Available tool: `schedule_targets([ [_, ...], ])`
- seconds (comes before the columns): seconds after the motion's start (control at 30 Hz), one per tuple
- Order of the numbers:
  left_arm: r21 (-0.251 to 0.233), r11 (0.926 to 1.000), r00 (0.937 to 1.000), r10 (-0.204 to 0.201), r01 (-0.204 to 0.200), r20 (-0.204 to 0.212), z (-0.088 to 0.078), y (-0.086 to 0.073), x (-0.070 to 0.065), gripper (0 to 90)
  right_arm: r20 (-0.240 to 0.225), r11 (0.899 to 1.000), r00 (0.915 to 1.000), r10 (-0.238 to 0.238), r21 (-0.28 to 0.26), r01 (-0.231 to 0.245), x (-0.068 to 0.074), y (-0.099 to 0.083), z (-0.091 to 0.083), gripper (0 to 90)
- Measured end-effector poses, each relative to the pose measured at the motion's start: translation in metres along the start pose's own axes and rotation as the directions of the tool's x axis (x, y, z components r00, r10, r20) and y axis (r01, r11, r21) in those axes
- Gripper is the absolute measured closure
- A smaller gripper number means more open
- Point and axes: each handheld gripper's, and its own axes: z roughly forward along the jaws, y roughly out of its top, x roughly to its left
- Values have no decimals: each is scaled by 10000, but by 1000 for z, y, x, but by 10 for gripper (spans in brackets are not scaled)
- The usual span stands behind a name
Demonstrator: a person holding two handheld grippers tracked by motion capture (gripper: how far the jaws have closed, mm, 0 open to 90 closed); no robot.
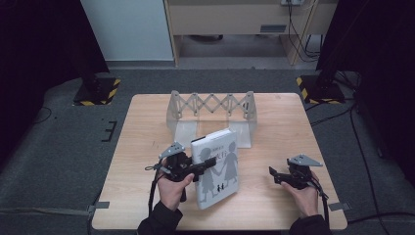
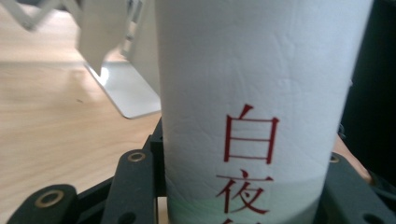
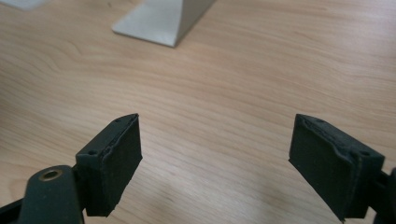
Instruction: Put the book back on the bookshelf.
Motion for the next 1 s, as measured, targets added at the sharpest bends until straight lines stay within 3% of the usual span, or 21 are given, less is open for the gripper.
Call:
schedule_targets([
  [0.07, -262, 9996, 9993, 56, -66, -383, -10, 6, 3, 531, 200, 9994, 9997, -144, 321, 138, -1, -2, 2, 167],
  [0.23, -643, 9978, 9970, 103, -153, -769, -25, 15, 7, 531, 466, 9974, 9980, -434, 595, 405, -2, -5, 5, 141],
  [0.43, -1082, 9932, 9870, 262, -438, -1584, -46, 28, 14, 531, 584, 9908, 9959, -694, 1203, 620, -3, -9, 9, 106],
  [0.63, -1300, 9881, 9714, 502, -821, -2320, -59, 40, 21, 531, 655, 9906, 9965, -517, 1298, 429, -5, -11, 11, 82],
  [0.8, -1644, 9831, 9608, 329, -808, -2754, -68, 53, 31, 531, 544, 9900, 9980, -307, 1394, 228, -7, -11, 12, 71],
  [0.9, -1697, 9792, 9478, 529, -1110, -3144, -70, 61, 35, 531, 553, 9898, 9982, -237, 1418, 157, -7, -11, 12, 68],
  [0.93, -1694, 9766, 9381, 685, -1326, -3394, -70, 66, 38, 530, 553, 9898, 9982, -238, 1419, 158, -7, -11, 12, 67],
  [1.0, -1806, 9748, 9346, 603, -1307, -3507, -69, 70, 42, 531, 555, 9897, 9982, -240, 1419, 159, -7, -11, 12, 67],
])
